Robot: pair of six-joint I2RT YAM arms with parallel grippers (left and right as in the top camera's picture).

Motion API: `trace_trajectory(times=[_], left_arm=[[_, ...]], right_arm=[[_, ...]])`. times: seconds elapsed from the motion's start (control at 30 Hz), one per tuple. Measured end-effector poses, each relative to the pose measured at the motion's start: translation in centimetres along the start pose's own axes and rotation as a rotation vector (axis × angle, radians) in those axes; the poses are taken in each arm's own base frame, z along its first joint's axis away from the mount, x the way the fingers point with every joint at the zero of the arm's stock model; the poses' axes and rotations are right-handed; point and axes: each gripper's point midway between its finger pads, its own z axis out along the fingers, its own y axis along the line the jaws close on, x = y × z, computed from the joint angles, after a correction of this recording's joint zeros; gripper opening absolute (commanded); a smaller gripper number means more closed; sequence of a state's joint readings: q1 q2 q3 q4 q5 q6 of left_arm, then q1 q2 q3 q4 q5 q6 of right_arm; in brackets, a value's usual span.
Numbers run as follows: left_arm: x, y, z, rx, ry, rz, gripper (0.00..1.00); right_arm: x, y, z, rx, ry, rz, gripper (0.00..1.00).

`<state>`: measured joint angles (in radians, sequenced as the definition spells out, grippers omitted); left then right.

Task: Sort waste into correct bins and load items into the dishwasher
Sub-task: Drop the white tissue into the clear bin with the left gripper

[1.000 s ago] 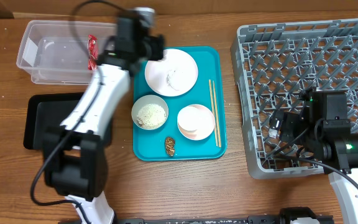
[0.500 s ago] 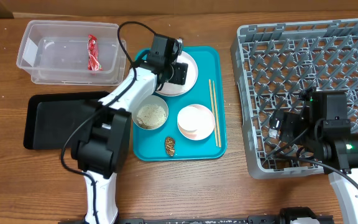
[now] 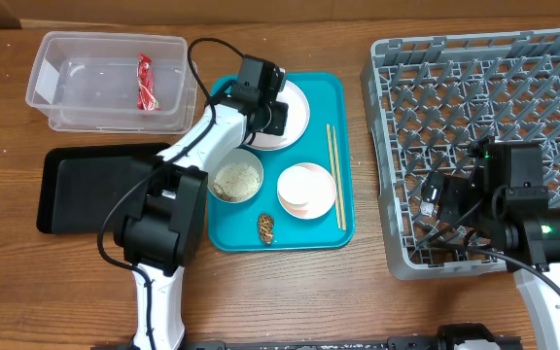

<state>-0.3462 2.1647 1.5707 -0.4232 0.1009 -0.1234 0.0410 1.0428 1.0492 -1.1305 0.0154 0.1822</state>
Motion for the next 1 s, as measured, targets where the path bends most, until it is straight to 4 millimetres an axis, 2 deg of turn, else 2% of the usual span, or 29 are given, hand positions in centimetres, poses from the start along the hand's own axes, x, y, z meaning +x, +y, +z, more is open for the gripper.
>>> trace_trajectory(times=[0.07, 0.13, 0.3, 0.33, 0.4, 0.5, 0.57, 0.63, 0.7, 0.83, 0.93, 1.0], left_arm=[[-0.9, 0.2, -0.9, -0.002, -0.016, -0.005, 0.04], [-2.3, 0.9, -2.6, -0.009, -0.048, -0.018, 0.04], [-7.9, 5.1, -10.7, -0.078, -0.221, -0.078, 0.04], [-9.4, 7.1, -13.8, -0.121, -0.285, -0.104, 0.04], [-10.6, 10.0, -17.8, -0.189, -0.354, -0.145, 0.04], [-10.6, 14.6, -21.4, -0.288, -0.395, -0.213, 0.04], [-9.9, 16.9, -21.8, -0.328, -0.383, -0.249, 0.04], [-8.9, 18.9, -21.2, -0.359, -0.351, -0.281, 0.04], [-7.7, 20.6, -20.0, -0.379, -0.307, -0.308, 0.06], [-5.3, 22.6, -16.7, -0.395, -0.211, -0.342, 0.1], [-3.9, 23.1, -14.5, -0.394, -0.154, -0.348, 0.22], [-3.4, 23.3, -13.7, -0.393, -0.135, -0.352, 0.36]], right_arm=[[0.0, 0.0, 0.0, 0.0, 0.0, 0.0, 1.0], [0.0, 0.0, 0.0, 0.0, 0.0, 0.0, 1.0], [0.0, 0.0, 0.0, 0.0, 0.0, 0.0, 1.0], [0.0, 0.0, 0.0, 0.0, 0.0, 0.0, 1.0], [0.0, 0.0, 0.0, 0.0, 0.0, 0.0, 1.0], [0.0, 0.0, 0.0, 0.0, 0.001, 0.0, 1.0], [0.0, 0.0, 0.0, 0.0, 0.0, 0.0, 1.0], [0.0, 0.0, 0.0, 0.0, 0.0, 0.0, 1.0], [0.0, 0.0, 0.0, 0.0, 0.0, 0.0, 1.0], [0.1, 0.0, 0.0, 0.001, 0.002, 0.0, 1.0], [0.1, 0.0, 0.0, 0.002, 0.006, 0.0, 1.0], [0.2, 0.0, 0.0, 0.001, 0.007, 0.0, 1.0]])
